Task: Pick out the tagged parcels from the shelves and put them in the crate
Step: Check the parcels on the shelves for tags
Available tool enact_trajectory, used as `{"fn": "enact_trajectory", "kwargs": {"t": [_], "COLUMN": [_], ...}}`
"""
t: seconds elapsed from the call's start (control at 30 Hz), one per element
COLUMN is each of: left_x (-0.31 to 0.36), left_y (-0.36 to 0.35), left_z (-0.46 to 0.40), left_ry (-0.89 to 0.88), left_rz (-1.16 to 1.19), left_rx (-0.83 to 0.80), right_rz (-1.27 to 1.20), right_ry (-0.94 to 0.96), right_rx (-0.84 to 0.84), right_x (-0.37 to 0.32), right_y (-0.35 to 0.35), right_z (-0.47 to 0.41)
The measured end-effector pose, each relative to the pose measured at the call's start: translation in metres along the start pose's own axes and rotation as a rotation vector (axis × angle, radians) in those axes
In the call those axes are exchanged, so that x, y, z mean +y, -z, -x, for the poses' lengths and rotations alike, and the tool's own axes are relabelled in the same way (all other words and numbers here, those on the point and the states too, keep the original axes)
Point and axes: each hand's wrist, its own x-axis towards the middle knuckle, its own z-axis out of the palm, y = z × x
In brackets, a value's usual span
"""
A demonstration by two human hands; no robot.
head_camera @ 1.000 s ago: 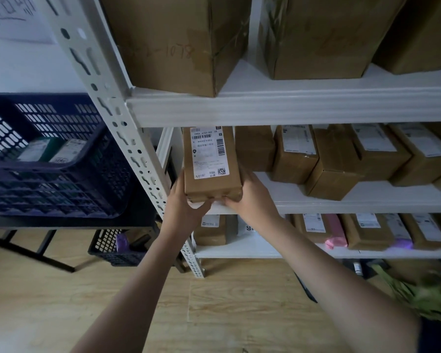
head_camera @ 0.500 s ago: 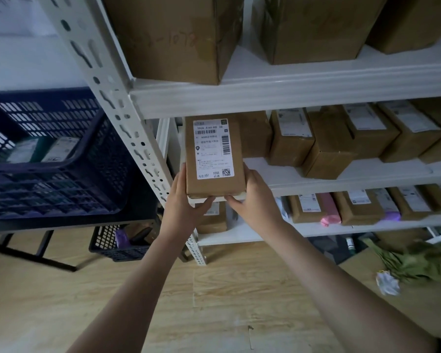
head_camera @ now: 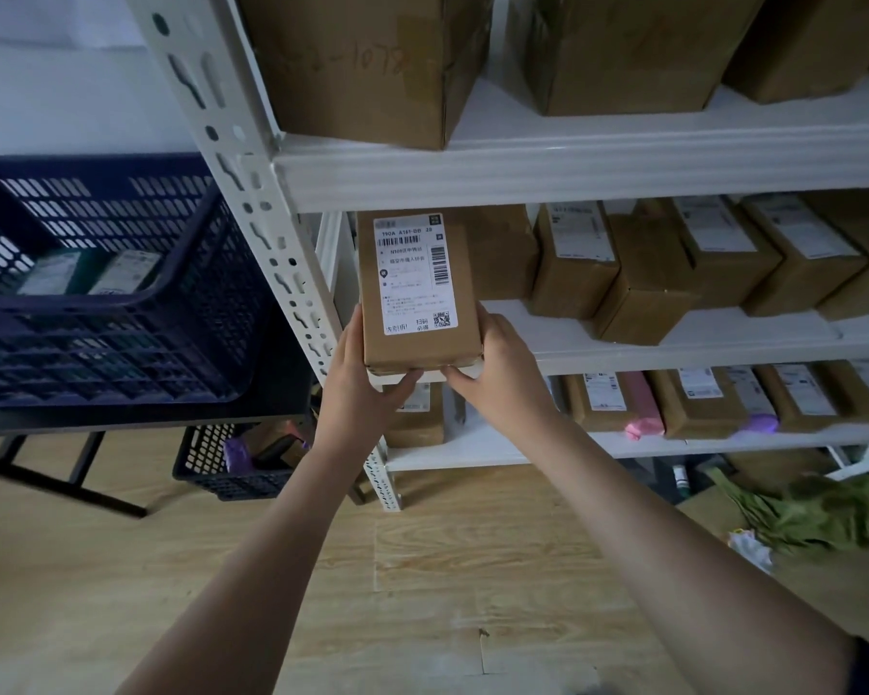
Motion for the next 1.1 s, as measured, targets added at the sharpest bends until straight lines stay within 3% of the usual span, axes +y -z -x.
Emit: {"fn": "enact_trajectory", "kwargs": {"t": [0.7,1.1], "left_x": [0.0,-0.03], "left_y": [-0.004,-0.013], "left_z": [-0.011,-0.015], "left_ry": [0.037,0.129], "left_rz": [0.029,0.08], "left_rx": [-0.029,-0.023], "right_rz": [0.039,0.03], "right_ry": [-0.021,-0.041], "right_rx": [-0.062,-0.184], "right_x": [0.014,0.025], "right_y": [-0.002,-0.021], "right_z": [-0.014,-0.021]}}
